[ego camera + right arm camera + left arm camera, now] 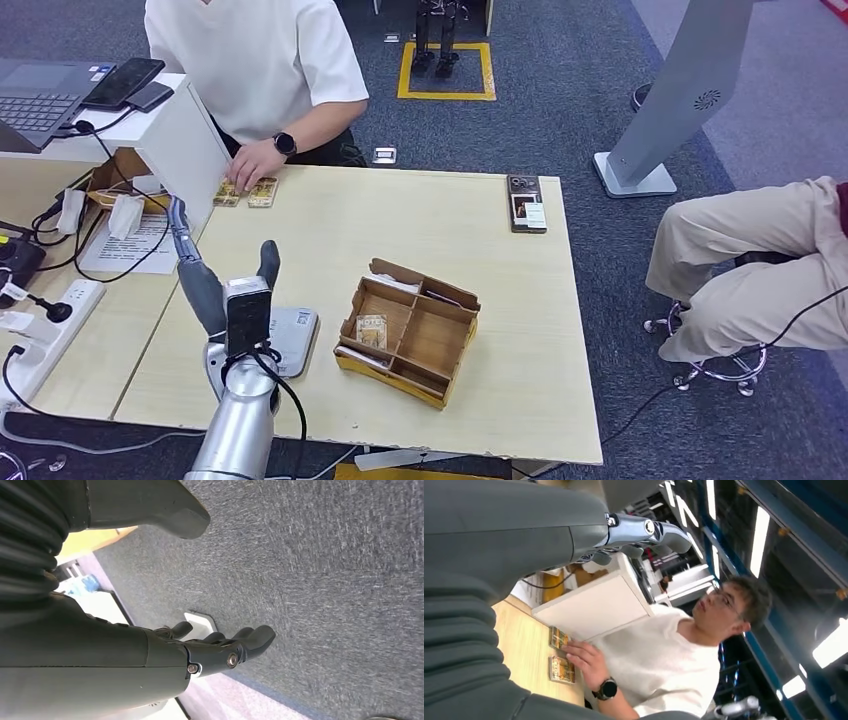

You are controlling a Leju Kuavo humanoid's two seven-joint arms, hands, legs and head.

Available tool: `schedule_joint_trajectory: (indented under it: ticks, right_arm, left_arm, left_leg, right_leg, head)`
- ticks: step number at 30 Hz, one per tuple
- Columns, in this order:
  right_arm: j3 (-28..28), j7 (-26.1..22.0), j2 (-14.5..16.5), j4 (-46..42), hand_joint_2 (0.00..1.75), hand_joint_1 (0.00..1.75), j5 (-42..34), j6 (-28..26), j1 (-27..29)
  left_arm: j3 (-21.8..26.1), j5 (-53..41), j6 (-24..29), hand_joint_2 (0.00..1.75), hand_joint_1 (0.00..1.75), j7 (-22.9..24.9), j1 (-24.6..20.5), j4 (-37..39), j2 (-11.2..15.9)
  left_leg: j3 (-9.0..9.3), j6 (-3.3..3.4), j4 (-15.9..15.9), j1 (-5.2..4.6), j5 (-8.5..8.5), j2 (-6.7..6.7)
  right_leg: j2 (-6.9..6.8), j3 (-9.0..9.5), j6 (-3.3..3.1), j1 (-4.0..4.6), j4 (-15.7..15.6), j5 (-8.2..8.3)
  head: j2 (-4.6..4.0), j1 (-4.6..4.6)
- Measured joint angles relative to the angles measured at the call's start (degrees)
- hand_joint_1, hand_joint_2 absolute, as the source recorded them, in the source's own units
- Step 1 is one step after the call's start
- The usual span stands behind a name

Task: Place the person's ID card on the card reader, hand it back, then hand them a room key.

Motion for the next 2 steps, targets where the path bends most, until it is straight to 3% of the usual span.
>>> schedule_joint_trajectory:
  ticks: [2]
  right_arm:
    - [-0.1, 0.0, 0.0, 0.0, 1.75, 0.0, -0.4, -0.4, 0.0]
  left_arm:
    - [-0.1, 3.9, 0.0, 1.75, 0.0, -0.8, 1.0, -1.5, 0.2]
  left_leg:
    - [0.01, 0.0, 0.0, 0.0, 0.0, 0.0]
  right_leg:
    - [0.0, 0.0, 0.0, 0.0, 0.0, 0.0]
  head:
    - [0.0, 0.0]
